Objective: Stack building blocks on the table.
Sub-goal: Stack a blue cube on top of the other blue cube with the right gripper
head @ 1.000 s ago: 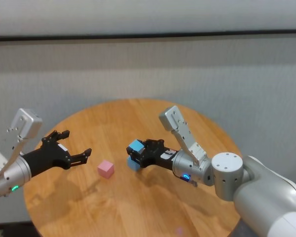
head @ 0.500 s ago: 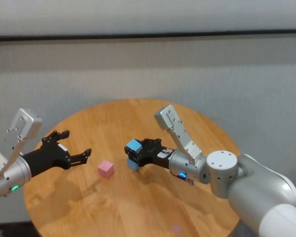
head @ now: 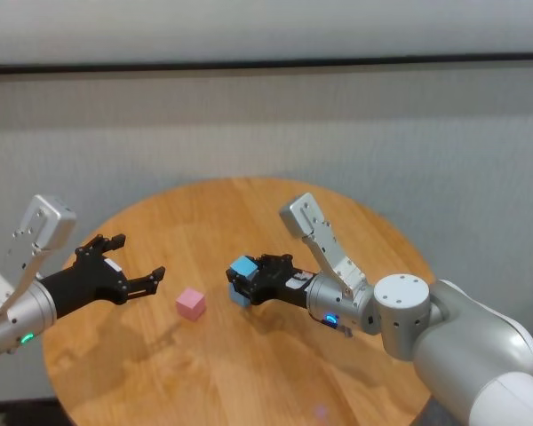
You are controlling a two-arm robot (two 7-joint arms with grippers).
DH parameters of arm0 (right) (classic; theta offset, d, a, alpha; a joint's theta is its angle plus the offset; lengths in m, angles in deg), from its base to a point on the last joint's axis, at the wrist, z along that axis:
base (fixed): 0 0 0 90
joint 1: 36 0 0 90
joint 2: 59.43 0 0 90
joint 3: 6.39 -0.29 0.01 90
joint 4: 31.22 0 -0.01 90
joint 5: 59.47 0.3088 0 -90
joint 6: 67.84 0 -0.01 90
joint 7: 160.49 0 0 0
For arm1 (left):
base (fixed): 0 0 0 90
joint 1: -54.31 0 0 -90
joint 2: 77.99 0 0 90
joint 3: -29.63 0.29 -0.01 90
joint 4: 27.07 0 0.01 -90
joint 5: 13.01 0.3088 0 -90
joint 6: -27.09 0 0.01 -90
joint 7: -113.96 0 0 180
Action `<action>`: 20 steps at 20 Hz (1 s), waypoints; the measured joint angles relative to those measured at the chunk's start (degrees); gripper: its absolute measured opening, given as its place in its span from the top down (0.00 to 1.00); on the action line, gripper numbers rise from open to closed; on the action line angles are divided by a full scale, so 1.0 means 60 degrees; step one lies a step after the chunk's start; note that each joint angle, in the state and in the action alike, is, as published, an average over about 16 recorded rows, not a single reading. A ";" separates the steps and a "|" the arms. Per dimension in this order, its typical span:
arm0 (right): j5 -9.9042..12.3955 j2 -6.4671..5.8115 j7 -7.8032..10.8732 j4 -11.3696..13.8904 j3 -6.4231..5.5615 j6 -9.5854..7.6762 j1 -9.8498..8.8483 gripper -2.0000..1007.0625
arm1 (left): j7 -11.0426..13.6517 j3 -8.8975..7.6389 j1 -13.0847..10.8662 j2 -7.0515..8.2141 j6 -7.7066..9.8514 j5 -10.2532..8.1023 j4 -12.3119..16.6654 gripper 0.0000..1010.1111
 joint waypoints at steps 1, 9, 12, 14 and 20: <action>-0.0019 -0.0001 0.0004 0.0003 -0.0015 -0.0010 -0.0008 0.63 | 0.0000 0.0000 0.0000 0.0000 0.0000 0.0000 0.0000 0.01; -0.0155 0.0055 0.0030 -0.0196 -0.0163 0.0022 0.0047 0.63 | 0.0000 0.0000 0.0000 0.0000 0.0000 0.0000 0.0000 0.01; -0.0197 0.0087 0.0037 -0.0292 -0.0222 0.0054 0.0085 0.63 | 0.0000 0.0000 0.0000 0.0000 0.0000 0.0000 0.0000 0.01; -0.0228 0.0113 0.0040 -0.0370 -0.0262 0.0080 0.0117 0.63 | 0.0000 0.0000 0.0000 0.0000 0.0000 0.0000 0.0000 0.01; -0.0321 0.0177 0.0052 -0.0556 -0.0373 0.0148 0.0197 0.63 | 0.0000 0.0000 0.0000 0.0000 0.0000 0.0000 0.0000 0.01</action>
